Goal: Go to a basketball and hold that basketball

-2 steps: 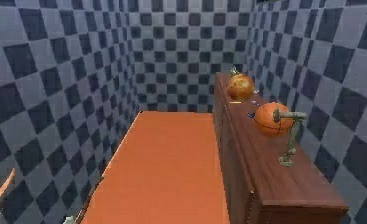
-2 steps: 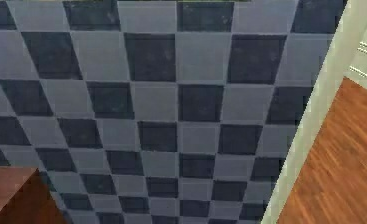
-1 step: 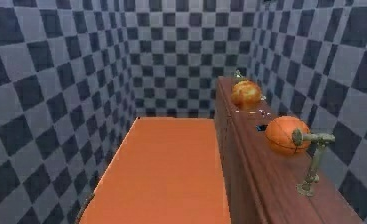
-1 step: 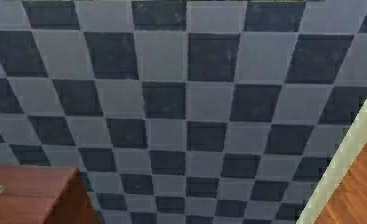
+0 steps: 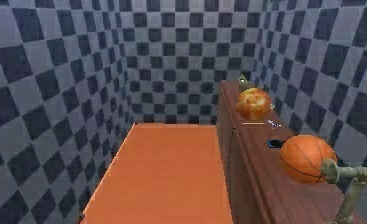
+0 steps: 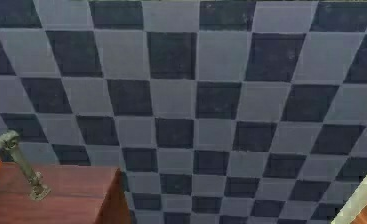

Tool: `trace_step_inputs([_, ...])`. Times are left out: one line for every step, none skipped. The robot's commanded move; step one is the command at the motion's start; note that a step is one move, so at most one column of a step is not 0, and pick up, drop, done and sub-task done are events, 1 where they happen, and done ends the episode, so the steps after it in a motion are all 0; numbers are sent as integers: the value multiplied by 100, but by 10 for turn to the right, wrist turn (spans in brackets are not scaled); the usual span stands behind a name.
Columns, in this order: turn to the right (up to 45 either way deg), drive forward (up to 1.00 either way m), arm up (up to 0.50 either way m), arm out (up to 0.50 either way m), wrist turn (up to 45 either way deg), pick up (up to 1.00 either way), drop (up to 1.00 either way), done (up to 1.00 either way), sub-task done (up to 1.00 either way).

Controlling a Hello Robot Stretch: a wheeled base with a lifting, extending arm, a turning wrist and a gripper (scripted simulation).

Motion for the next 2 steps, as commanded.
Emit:
trace_step_inputs([450,0,0,0,0,0,0,0,0])
trace_step_inputs([450,0,0,0,0,0,0,0,0])
